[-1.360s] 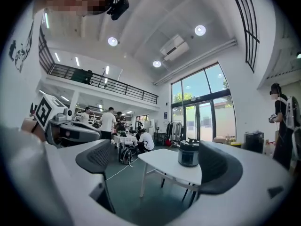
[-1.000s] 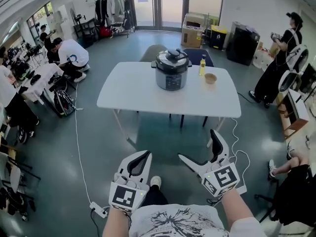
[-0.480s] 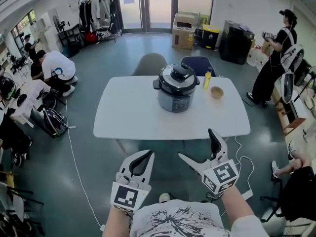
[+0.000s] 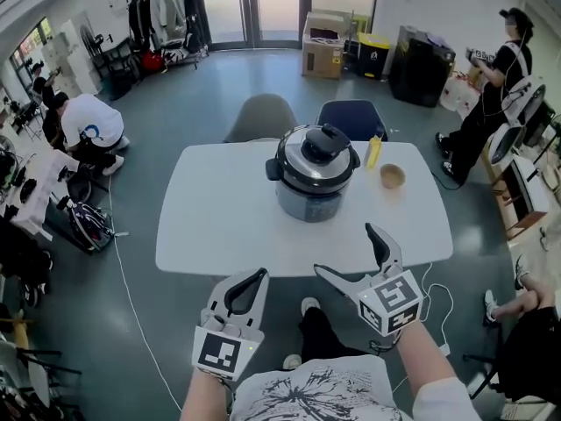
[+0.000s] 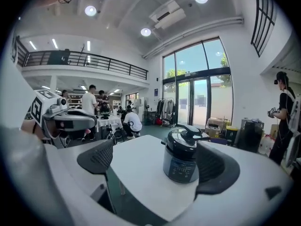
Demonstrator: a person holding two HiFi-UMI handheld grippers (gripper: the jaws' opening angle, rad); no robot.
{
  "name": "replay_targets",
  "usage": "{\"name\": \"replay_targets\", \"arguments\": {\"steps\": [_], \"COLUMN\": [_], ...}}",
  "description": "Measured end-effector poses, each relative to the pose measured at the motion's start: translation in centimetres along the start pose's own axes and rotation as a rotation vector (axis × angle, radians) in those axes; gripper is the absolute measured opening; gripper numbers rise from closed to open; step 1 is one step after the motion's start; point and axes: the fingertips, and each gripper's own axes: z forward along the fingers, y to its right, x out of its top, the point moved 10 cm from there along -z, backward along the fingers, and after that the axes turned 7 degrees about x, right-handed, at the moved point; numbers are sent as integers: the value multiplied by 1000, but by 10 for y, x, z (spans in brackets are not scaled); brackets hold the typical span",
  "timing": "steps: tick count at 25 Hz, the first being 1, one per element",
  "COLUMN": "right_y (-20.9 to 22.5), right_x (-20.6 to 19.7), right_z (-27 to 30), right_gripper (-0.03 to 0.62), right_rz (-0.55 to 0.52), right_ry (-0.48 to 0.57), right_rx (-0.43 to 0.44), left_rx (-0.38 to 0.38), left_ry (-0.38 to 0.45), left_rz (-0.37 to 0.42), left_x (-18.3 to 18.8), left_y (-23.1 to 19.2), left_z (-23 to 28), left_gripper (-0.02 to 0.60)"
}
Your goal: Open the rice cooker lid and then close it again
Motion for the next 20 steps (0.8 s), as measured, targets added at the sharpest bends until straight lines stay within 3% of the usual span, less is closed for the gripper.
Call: {"name": "replay_targets", "arguments": {"steps": [7, 15, 20], "right_y": [122, 251, 299], "right_x": [28, 57, 77], "right_z": [82, 188, 250], "right_gripper": [529, 500, 479], "right_rz": [-1, -6, -17], "right_ry": [-110, -312, -411], "right_rx": [53, 95, 125], "left_rx": [46, 99, 111], "left_ry": [11, 15, 7], "left_rz": [10, -14, -9], "left_x": [7, 9, 9], "left_y": [-33, -69, -90], "left_z": [123, 244, 299], "left_gripper": [13, 14, 13]}}
